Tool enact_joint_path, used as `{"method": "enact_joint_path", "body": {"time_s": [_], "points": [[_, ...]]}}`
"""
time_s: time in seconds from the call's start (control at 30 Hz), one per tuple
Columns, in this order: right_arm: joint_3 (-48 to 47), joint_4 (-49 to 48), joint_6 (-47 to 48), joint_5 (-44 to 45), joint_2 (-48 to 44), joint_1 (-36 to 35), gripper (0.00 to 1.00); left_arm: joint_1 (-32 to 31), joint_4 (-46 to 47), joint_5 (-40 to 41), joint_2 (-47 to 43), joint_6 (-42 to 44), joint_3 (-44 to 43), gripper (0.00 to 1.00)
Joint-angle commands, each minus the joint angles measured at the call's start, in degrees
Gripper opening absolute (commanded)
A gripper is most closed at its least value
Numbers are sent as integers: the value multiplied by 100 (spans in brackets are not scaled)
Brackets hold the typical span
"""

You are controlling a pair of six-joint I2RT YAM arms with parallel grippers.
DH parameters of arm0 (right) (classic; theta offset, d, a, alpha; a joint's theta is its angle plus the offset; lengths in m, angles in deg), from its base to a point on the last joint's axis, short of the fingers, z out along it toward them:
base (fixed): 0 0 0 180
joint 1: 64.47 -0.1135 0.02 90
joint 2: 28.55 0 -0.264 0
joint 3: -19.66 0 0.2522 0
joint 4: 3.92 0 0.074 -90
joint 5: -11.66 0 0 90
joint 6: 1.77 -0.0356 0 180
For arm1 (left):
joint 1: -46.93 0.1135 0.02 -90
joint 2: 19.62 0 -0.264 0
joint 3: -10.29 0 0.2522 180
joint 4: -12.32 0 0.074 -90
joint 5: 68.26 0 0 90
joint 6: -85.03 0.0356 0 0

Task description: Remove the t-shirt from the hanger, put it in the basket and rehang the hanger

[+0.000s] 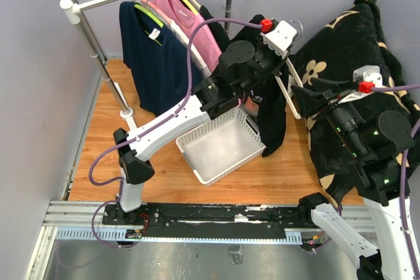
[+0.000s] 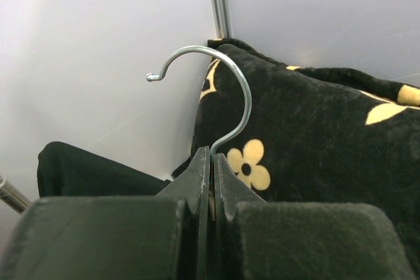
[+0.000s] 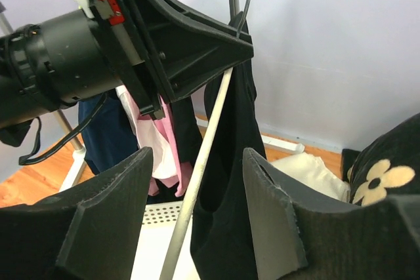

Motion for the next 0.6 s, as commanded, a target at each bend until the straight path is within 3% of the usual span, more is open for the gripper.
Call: {"method": "enact_joint_path", "body": {"time_s": [0.0,0.3,0.57], "points": [[107,-59,-158,144,57,-53,57,-134,538,207,-256,198,-22,1],[247,-77,-188,295,68,-51,44,-205,643,287,-294,214,19,1],[347,-199,-179,436,12,-53,15,-248,766,301,-408,182,209,1]]}}
